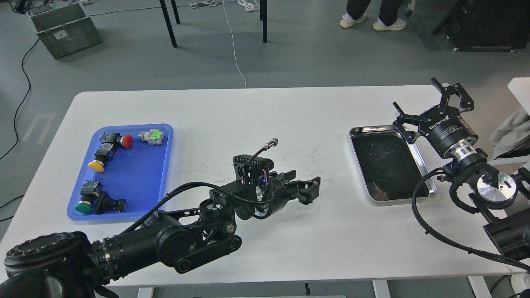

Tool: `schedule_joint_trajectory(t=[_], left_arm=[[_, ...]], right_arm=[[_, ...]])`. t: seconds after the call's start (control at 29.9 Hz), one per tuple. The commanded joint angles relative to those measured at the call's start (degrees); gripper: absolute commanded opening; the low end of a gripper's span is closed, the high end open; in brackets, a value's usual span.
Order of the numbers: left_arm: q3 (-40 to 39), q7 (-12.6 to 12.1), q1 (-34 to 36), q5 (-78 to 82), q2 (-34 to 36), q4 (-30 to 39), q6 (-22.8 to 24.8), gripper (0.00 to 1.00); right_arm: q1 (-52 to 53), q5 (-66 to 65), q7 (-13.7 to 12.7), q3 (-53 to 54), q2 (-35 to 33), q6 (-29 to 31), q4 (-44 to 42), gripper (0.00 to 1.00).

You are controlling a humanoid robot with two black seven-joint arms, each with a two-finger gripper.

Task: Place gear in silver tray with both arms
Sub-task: 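Lift the left arm back over the blue tray, then reach the right gripper down to the gear and grasp it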

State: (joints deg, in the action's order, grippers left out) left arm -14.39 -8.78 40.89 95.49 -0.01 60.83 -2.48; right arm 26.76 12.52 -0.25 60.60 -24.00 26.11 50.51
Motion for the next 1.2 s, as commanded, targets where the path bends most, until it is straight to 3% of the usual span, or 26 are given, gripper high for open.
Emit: schedule_joint_trajectory(t=[0.0, 0.23, 0.47, 0.6, 0.8, 0.9, 1.0, 1.1, 1.17], left_arm=[[-4.5, 0.1, 2.2, -3.7, 0.0, -1.3, -3.9, 0.98], [-18.5, 0.1, 4.6, -8.2, 0.0, -0.6, -7.5, 0.98], [-28.9, 0.2, 4.6, -24.1, 12.1, 2.2, -11.2, 0.98], [-33.5, 2.7, 3.9, -35.3, 18.9, 2.5, -12.0, 0.98], [-40.8, 5.3, 1.0, -56.6, 25.0, 2.5, -11.5, 0.98], [-41.2, 7.4, -0.9, -66.0, 27.6, 2.2, -8.6, 0.98], [-41.2, 9.4, -3.9, -72.0, 29.3, 1.7, -1.9, 0.98], [-41.2, 11.4, -6.8, -73.2, 30.2, 1.5, 4.1, 0.98], [-41.9, 12.4, -7.6, -73.2, 30.2, 1.2, 5.5, 0.98]], right_arm=[[1.4, -1.1, -0.1, -0.9, -0.3, 0.1, 0.1, 0.97], [7.1, -3.7, -0.6, -7.0, -1.0, -0.8, 1.5, 0.97], [14.6, -13.9, -1.0, -15.8, -4.5, -4.7, 7.9, 0.97], [20.0, -20.8, -2.3, -22.0, -5.4, -6.2, 11.7, 0.97], [36.9, -30.3, -2.5, -44.7, -4.7, -7.7, 12.3, 0.97], [45.5, -32.4, -2.7, -57.0, -1.5, -7.7, 12.4, 0.97], [51.5, -39.2, -2.6, -66.8, 3.2, -8.0, 15.1, 0.97], [54.1, -48.1, -2.6, -73.0, 4.3, -10.1, 19.2, 0.97], [55.2, -52.8, -2.7, -76.5, 5.2, -10.2, 20.0, 0.97]])
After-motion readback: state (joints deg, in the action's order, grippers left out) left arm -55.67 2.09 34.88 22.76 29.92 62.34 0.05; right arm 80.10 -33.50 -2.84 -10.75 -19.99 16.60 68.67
